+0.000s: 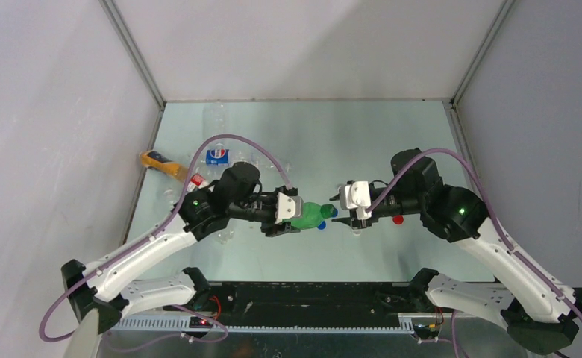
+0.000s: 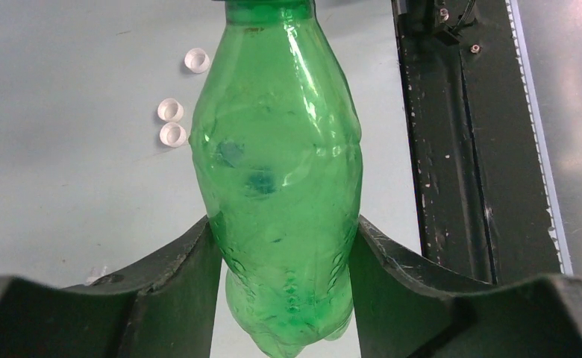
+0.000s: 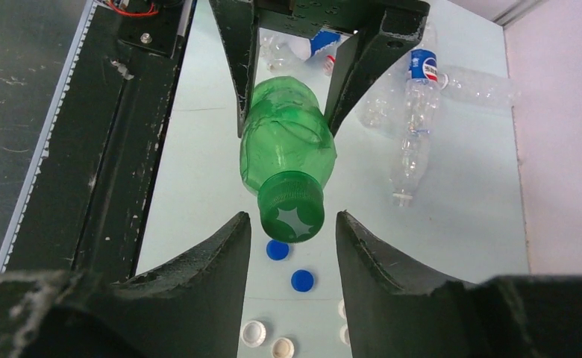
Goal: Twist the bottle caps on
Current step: Screw the bottle cap onto the plastic bottle.
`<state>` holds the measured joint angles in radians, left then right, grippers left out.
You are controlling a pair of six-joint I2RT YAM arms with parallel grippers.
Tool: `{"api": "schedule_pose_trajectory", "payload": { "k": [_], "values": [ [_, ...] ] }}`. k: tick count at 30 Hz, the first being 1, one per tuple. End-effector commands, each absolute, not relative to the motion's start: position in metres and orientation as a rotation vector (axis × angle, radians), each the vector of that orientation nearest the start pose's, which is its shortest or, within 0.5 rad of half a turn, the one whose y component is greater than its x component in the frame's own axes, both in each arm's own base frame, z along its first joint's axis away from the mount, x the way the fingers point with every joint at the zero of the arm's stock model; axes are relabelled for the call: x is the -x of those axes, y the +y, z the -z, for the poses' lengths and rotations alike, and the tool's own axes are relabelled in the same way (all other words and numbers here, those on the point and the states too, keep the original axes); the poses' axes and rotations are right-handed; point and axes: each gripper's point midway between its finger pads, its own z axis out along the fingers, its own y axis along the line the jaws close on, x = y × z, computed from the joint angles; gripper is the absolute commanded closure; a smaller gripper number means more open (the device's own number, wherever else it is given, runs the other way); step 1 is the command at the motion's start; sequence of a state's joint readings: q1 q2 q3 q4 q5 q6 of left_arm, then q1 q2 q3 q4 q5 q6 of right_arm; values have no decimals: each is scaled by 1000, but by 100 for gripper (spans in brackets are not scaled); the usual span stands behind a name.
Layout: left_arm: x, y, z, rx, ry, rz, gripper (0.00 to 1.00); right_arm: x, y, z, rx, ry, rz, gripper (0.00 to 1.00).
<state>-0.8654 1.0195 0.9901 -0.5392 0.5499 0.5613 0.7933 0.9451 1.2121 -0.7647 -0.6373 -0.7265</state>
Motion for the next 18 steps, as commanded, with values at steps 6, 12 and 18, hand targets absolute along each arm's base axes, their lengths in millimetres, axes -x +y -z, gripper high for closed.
{"api": "schedule_pose_trajectory", "payload": {
  "k": [6,12,18],
  "values": [
    [-142,-289,-261,-1639,1285,794,93,-129,262,-308,1699,1146,-737,57],
    [-152,-289,-259,-1595,1316,751,94,-135,268,-310,1619,1240,-782,89],
    [-194,-283,-267,-1334,1353,487,96,-167,273,-314,1224,1613,-806,100]
  ]
}}
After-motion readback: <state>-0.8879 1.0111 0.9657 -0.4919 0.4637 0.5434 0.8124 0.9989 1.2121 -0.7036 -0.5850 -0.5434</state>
